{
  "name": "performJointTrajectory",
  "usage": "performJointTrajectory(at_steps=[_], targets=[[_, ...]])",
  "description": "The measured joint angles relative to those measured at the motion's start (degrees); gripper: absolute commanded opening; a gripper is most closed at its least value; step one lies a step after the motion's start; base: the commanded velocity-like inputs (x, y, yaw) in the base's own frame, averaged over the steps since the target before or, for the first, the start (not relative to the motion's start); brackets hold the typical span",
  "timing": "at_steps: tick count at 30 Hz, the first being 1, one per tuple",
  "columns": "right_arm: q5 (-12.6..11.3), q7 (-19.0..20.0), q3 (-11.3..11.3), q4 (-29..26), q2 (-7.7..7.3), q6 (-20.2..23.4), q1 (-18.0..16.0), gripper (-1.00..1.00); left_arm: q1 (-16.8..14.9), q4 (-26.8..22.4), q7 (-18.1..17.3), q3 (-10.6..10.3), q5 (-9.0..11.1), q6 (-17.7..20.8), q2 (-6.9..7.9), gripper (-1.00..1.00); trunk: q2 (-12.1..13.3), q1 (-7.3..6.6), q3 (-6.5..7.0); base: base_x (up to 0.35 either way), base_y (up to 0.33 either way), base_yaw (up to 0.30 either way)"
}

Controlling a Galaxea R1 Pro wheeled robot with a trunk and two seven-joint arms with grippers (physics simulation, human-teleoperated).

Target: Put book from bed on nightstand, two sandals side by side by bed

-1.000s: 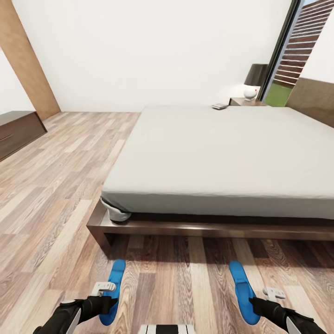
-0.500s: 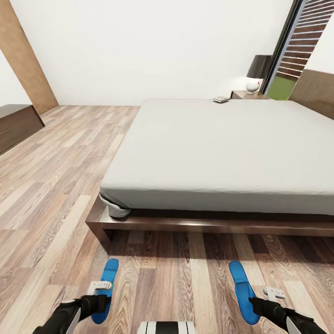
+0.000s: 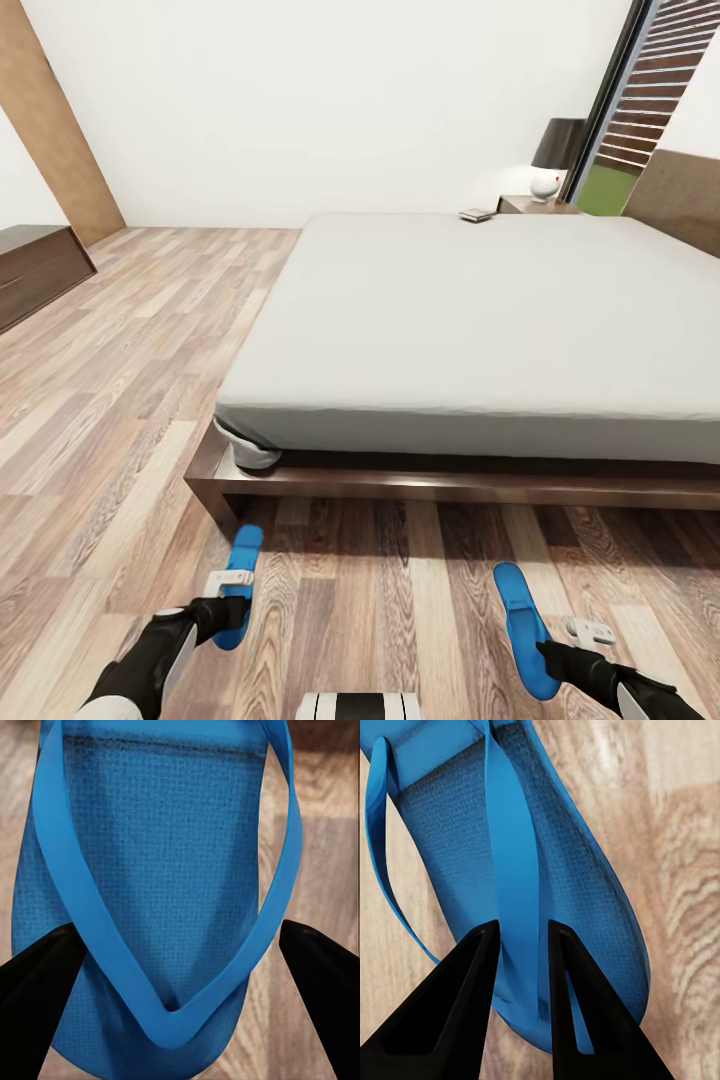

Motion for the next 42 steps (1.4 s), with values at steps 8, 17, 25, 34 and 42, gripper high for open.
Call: performJointTrajectory(at_steps=[8,17,25,34,42], targets=[[0.07,-0.01,0.04,0.01,0.02,0.0,0.03,-1.0,-0.06,0.19,0.0,-0.32,-0.06,-0.09,-0.09,-1.0,-0.06,0.13,-1.1,0.0,0.0,0.0],[0.01,0.09,-0.02,-0.13,0.0,-0.06,0.01,-1.0,-0.07,0.08,0.11,-3.67,-0.05,-0.05,-0.1,-1.0,-0.17,0.33,-2.88,0.0,0.0,0.0],[-0.51,0.39,-0.03,-13.73,-0.4,2.91,0.05,-1.0,-0.08,0.28,0.18,-3.82,-0.06,-0.06,-0.1,-1.0,-0.18,0.33,-2.87,0.0,0.0,0.0],[-0.2,0.57,-0.07,-23.71,-0.55,14.8,0.18,-1.0,-0.07,0.21,0.13,-3.81,-0.05,-0.05,-0.1,-1.0,-0.17,0.33,-2.88,0.0,0.0,0.0],[-0.1,0.57,-0.06,-22.99,-0.64,14.6,0.19,-1.0,-0.07,0.12,0.12,-3.74,-0.06,-0.05,-0.04,-1.0,-0.17,0.33,-2.88,0.0,0.0,0.0]])
